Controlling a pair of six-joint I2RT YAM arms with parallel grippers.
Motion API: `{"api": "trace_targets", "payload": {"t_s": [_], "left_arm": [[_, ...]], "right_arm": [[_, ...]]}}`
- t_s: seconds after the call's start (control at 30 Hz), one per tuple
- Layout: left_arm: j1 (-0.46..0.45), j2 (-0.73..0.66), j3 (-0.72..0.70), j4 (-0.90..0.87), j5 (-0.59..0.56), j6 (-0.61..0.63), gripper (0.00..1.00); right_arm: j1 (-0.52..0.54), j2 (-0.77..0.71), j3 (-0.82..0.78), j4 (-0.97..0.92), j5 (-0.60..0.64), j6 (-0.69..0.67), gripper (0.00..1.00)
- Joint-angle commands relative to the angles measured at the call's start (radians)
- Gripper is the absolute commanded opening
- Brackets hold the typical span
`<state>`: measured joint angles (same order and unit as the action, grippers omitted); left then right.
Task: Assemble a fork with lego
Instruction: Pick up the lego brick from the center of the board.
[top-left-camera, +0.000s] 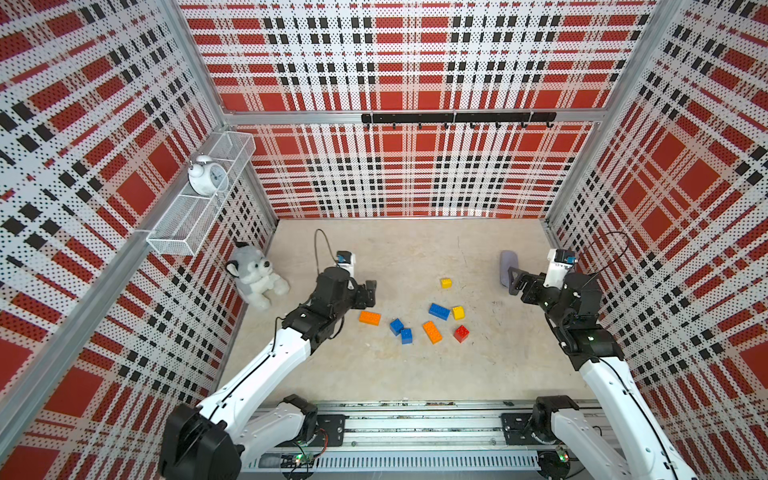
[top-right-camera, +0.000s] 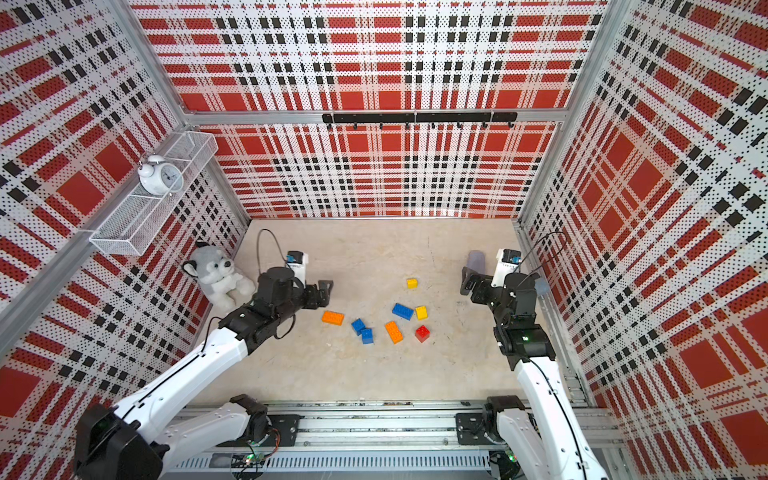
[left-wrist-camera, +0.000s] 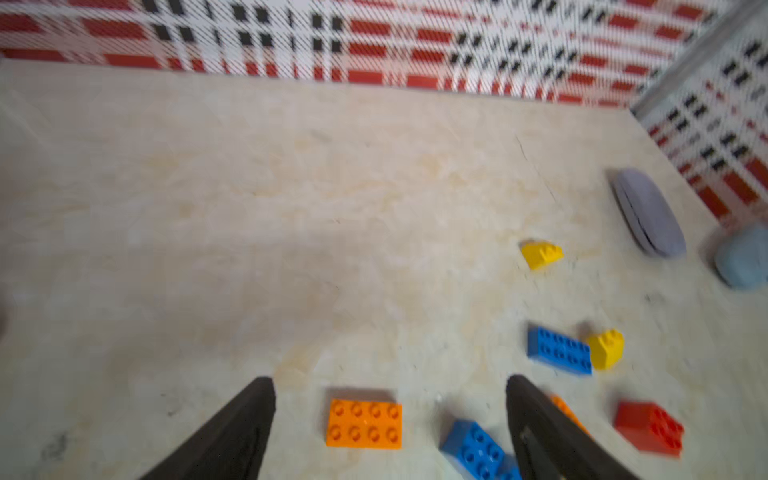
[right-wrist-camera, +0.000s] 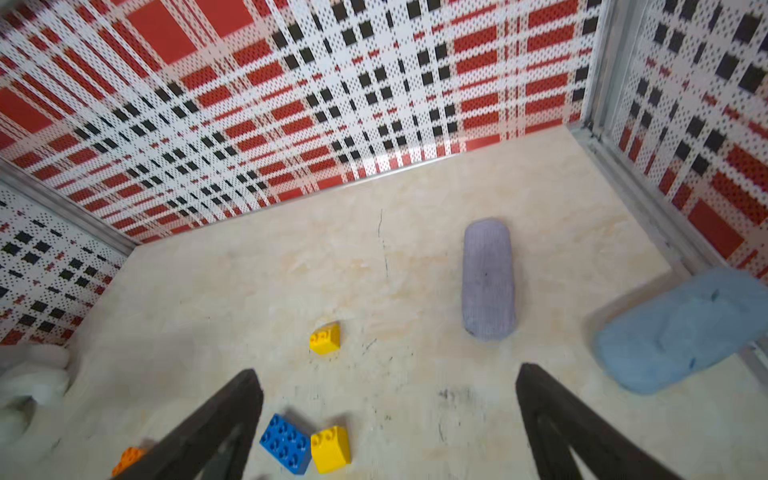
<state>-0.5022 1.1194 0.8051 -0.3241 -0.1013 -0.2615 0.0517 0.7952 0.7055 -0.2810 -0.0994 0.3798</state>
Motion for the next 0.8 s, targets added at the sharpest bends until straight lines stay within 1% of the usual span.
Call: {"api": "trace_targets", "payload": {"t_s": [0.0,0.13,0.17,0.33,0.4,0.67,0.77], "left_arm": [[-0.066,0.117,0.096,-0.18,-0.023,0.104,0.8],[-0.134,0.29,0.19,-0.316,-0.1,0.26,0.77],[-0.14,0.314,0.201,-0.331,-0.097,0.282,0.76],[-0.169,0.371,0.209,-0.338,0.027,0.386,0.76],[-0.176,0.387,0.205,-0.337,0.059,0.401,0.76],[-0.197,0.475,0.217,-0.32,0.037,0.413,0.74],[-0.209,0.509,0.233,-0.318,0.05,0.42,0.74]], "right_arm": [[0.01,-0.017,0.004,-0.056,-0.037,0.029,1.0],[0.012,-0.027,0.004,-0.046,-0.037,0.027,1.0],[0.012,-0.028,0.003,-0.046,-0.037,0.027,1.0],[0.013,-0.044,-0.013,-0.051,-0.018,0.013,1.0],[0.013,-0.043,-0.016,-0.049,-0.017,0.01,1.0],[0.013,-0.021,-0.013,-0.035,-0.016,0.001,1.0],[0.013,-0.019,-0.014,-0.034,-0.015,-0.001,1.0]]}}
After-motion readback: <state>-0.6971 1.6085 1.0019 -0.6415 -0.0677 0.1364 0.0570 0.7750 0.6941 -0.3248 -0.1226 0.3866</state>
